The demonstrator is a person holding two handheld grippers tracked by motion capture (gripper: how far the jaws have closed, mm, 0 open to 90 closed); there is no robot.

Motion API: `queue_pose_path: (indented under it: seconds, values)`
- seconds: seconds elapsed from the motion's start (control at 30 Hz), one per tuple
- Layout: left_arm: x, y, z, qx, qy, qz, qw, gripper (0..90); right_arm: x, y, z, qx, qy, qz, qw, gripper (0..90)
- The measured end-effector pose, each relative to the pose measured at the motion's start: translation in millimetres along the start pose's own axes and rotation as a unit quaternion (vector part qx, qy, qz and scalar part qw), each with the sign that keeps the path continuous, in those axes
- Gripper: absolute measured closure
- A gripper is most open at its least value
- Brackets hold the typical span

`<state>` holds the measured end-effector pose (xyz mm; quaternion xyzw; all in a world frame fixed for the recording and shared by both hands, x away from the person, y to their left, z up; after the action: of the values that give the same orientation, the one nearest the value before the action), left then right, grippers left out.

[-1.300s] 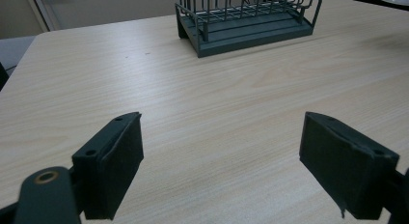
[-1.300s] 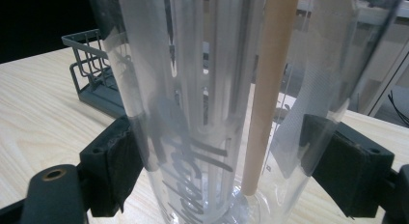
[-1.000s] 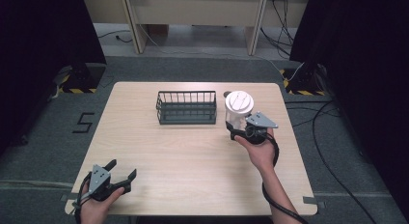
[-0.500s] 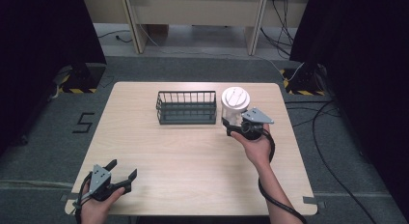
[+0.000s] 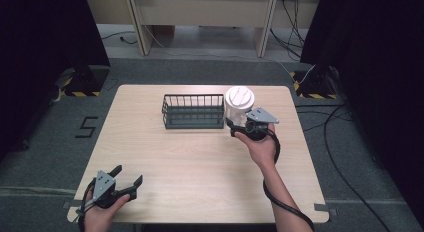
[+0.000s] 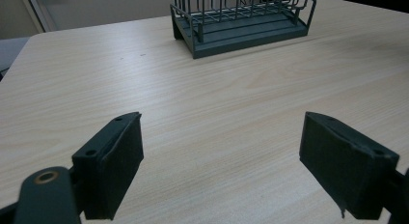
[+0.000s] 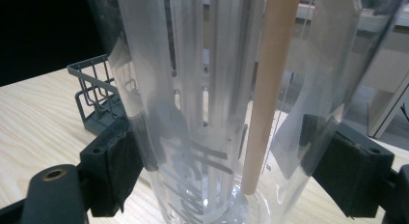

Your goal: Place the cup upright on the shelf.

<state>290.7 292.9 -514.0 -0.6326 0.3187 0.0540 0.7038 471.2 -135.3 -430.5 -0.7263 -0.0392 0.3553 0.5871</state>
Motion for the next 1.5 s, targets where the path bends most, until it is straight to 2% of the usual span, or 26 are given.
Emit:
queue_pose_path:
  seconds: [1.5]
  values:
    - [0.8,-0.7,-2.1,-0.001,0.005,-0.002,1.0,14.9,23.5,-42.6,11.0,-0.003,-0.008,-0.015,0.9999,18.6]
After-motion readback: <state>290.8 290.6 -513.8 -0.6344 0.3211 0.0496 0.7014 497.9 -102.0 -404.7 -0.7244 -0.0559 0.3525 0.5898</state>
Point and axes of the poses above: each handheld gripper's, and its own axes: x roughly forward along the jaws, y roughly out of its underside, z roughly to its left, the point moved 1 cm from there along x, roughly forward along the jaws, and after that the axes turned 12 degrees about z, right-handed, at the moved point
